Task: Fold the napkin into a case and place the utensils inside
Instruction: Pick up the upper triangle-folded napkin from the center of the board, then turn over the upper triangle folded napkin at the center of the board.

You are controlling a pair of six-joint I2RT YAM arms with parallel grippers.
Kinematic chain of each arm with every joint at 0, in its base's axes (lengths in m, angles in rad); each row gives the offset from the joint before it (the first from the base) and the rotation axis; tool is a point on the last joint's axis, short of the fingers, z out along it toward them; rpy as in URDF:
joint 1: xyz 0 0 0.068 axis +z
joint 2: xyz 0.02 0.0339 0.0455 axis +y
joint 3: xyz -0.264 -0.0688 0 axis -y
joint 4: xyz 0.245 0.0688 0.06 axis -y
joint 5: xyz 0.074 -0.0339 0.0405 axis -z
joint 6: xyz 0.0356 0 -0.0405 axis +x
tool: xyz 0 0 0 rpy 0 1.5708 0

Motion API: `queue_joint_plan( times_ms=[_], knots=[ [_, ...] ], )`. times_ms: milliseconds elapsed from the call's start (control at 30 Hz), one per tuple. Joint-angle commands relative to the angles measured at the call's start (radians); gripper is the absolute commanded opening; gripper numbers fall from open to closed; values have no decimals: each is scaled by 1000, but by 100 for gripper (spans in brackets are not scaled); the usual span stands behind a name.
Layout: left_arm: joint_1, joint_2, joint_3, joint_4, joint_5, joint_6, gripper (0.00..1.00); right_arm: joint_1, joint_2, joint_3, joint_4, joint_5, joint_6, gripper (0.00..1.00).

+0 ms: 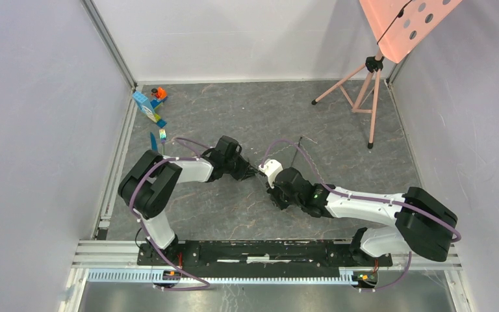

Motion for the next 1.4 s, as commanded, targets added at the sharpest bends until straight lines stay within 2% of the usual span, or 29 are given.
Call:
queue_joint_plan(
  times_ms=[0,100,167,300,367,433,500,600,700,767,900,1000,1100,1167,1267,1300,1367],
  knots=[
    [30,-126,-1,-104,-65,81,3,30,-6,43,60,-64,2,1],
    [82,-286,-50,-266,-80,90,2,74,41,101,90,-114,39,0],
    [122,-429,-46,-475,-128,110,2,122,92,171,103,-150,59,0],
    [184,-762,54,-959,-333,150,2,223,200,356,178,-284,123,0],
    [212,-902,141,-1136,-446,183,2,253,238,421,268,-393,198,0],
    [214,-997,227,-1218,-528,253,2,266,265,451,385,-481,289,0],
    [213,-1010,301,-1237,-565,338,2,260,287,441,527,-556,395,0],
    [213,-886,376,-1218,-568,450,2,222,337,375,713,-634,551,1],
    [205,-701,392,-1120,-571,534,2,152,385,207,1025,-704,778,1],
    [201,-573,389,-1019,-525,591,2,100,412,104,1174,-725,859,1],
    [106,-240,489,-916,-516,651,2,-12,451,-53,1293,-763,887,0],
    [48,17,647,-937,-507,692,2,-115,501,-162,1398,-816,904,0],
    [17,181,782,-952,-519,716,2,-204,524,-223,1414,-877,872,1],
    [10,255,840,-932,-466,744,2,-255,510,-246,1338,-896,804,1],
    [6,297,884,-903,-374,782,5,-323,468,-265,1199,-912,696,9],
    [4,295,891,-901,-356,793,11,-346,447,-266,1144,-910,658,15],
    [3,267,884,-887,-335,814,29,-377,395,-262,999,-899,566,32]
  ],
)
